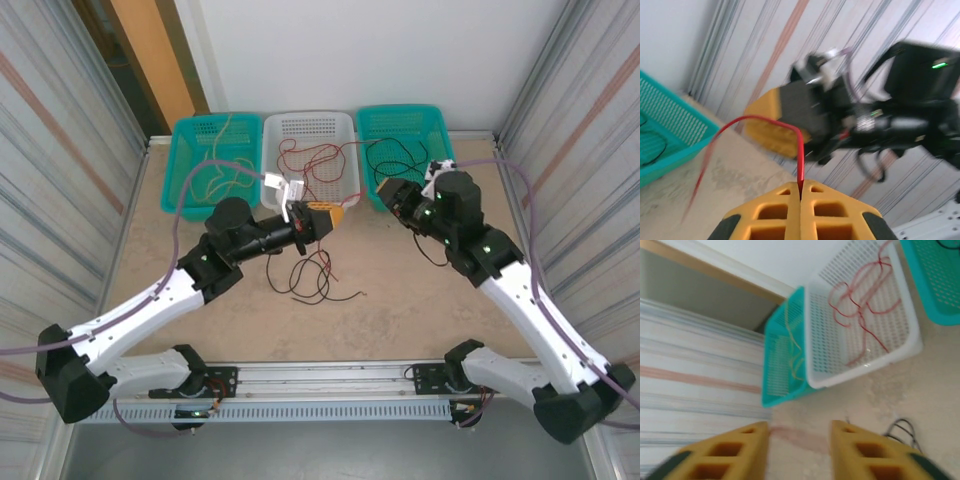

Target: Untangle the cables

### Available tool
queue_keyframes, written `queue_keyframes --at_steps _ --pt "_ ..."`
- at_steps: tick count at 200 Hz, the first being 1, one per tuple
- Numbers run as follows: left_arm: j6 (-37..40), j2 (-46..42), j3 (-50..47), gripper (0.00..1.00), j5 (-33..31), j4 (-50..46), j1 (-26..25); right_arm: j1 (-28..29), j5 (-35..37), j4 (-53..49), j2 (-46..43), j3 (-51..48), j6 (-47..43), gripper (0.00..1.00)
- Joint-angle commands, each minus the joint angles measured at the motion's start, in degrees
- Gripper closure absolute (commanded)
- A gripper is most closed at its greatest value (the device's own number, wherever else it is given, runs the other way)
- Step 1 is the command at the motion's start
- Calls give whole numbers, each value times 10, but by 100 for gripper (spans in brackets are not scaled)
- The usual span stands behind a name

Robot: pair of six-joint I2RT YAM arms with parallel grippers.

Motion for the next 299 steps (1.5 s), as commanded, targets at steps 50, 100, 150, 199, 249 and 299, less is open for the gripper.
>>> queue_keyframes --at_steps 50,100,150,199,249,299 --pt "-69 24 159 100 -33 -174 136 77 28 -126 16 118 -164 33" --pt "-90 101 275 100 2 -207 230 141 89 -167 33 126 -194 33" --pt "-41 242 430 100 6 -207 252 161 118 -191 17 115 -191 33" --pt "5 366 513 96 -7 -211 261 161 141 -215 -14 93 -186 33" --pt "24 377 425 30 4 -254 261 161 141 -214 -8 67 -189 33" --pt "78 248 320 29 -6 -327 260 162 135 -234 71 71 -194 33"
